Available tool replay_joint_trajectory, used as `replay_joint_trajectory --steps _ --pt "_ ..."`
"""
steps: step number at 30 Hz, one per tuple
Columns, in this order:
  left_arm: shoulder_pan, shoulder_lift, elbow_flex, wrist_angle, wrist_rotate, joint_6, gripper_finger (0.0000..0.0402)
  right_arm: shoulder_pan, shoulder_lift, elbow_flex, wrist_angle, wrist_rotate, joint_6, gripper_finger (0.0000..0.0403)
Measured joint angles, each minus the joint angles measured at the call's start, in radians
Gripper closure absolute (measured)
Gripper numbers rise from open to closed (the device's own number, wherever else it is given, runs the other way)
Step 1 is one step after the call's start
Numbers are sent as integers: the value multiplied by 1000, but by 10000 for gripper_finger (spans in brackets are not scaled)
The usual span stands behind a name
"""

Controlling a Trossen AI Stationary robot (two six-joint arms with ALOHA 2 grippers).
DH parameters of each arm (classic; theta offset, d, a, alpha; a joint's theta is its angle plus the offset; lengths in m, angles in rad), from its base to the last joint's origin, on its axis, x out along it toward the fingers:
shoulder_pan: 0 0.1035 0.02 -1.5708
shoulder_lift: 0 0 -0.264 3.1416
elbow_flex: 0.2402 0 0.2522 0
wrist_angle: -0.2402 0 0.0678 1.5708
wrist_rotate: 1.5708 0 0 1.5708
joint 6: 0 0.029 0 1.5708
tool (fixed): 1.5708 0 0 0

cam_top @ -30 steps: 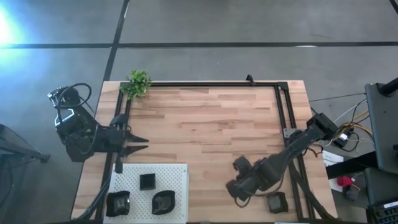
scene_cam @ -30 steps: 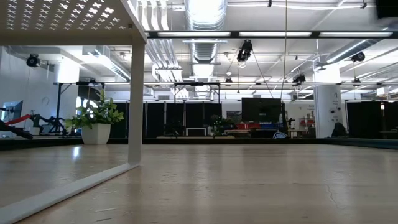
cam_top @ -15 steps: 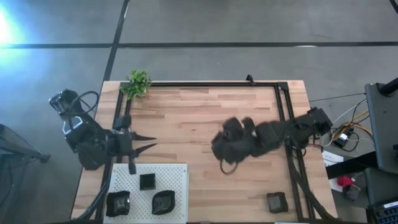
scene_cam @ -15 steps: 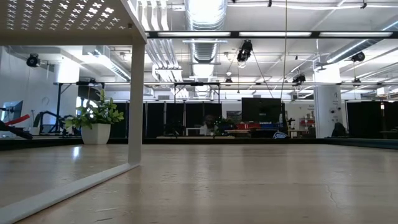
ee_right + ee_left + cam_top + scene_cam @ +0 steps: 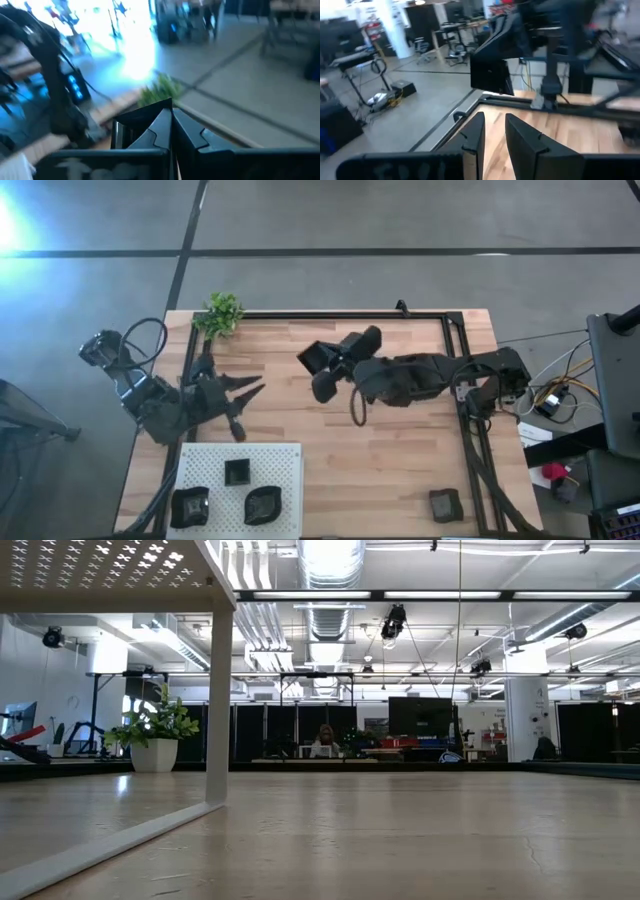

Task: Pick & Place Mini shaped plates
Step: Stack the square plate on top of the square plate on the shelf

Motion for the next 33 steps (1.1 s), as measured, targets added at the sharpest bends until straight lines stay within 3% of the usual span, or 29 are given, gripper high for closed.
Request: replay_joint_trajectory --steps 4,9,17,23,33 --pt "36 4 0 84 -12 -21 330 0 0 -12 176 1 -160 395" --pt "58 5 11 167 -13 67 330 0 0 -15 177 -6 -259 395" --pt "86 33 17 302 12 317 330 -13 8 -31 178 -54 -266 395" --pt "141 89 17 367 12 393 330 -15 37 -31 221 -99 -297 395" --pt "183 92 16 332 8 289 330 -15 48 -31 277 -105 -378 395"
